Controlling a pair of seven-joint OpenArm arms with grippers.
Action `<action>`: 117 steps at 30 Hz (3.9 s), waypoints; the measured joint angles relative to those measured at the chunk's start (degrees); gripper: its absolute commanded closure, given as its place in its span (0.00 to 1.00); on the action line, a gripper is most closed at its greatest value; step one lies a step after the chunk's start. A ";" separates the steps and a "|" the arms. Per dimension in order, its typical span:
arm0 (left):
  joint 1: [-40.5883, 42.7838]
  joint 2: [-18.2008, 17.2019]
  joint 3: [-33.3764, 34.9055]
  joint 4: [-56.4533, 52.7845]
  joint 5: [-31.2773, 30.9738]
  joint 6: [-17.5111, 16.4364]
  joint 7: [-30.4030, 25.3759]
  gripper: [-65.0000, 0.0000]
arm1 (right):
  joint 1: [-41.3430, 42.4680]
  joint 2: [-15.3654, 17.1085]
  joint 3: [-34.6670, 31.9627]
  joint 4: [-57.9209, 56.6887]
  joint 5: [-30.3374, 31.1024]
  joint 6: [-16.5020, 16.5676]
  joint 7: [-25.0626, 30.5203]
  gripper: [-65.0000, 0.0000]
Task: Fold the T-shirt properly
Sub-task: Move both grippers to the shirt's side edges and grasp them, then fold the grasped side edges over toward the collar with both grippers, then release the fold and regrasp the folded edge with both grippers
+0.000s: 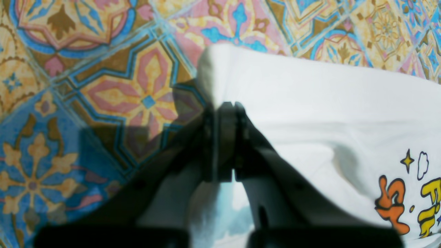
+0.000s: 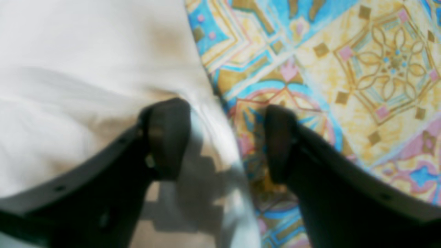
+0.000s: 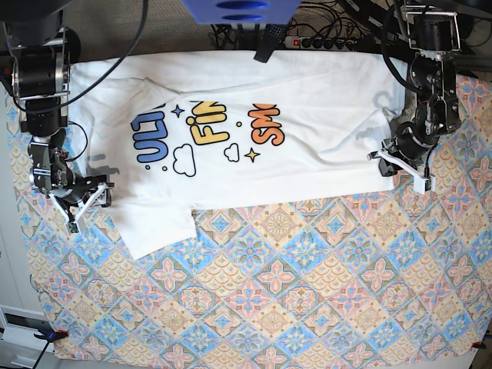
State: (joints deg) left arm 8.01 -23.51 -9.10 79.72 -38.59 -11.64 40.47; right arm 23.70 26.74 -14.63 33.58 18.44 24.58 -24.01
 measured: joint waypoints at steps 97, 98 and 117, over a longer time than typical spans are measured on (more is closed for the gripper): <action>18.97 2.21 -14.36 10.12 -0.46 -0.24 6.86 0.47 | -40.19 3.15 33.44 58.80 -0.63 14.32 -27.76 0.69; 18.97 2.19 -14.40 10.12 -0.46 -0.17 6.86 0.47 | -39.50 3.28 33.44 58.80 -0.50 14.32 -27.74 0.69; 18.84 2.54 -14.40 13.25 -0.24 0.02 6.69 0.46 | -29.24 -1.46 23.41 56.78 -0.37 14.93 -27.74 0.64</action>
State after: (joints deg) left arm 26.85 -20.97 -23.51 92.97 -38.83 -11.62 47.16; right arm -5.54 25.28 8.78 90.37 18.06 39.51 -51.75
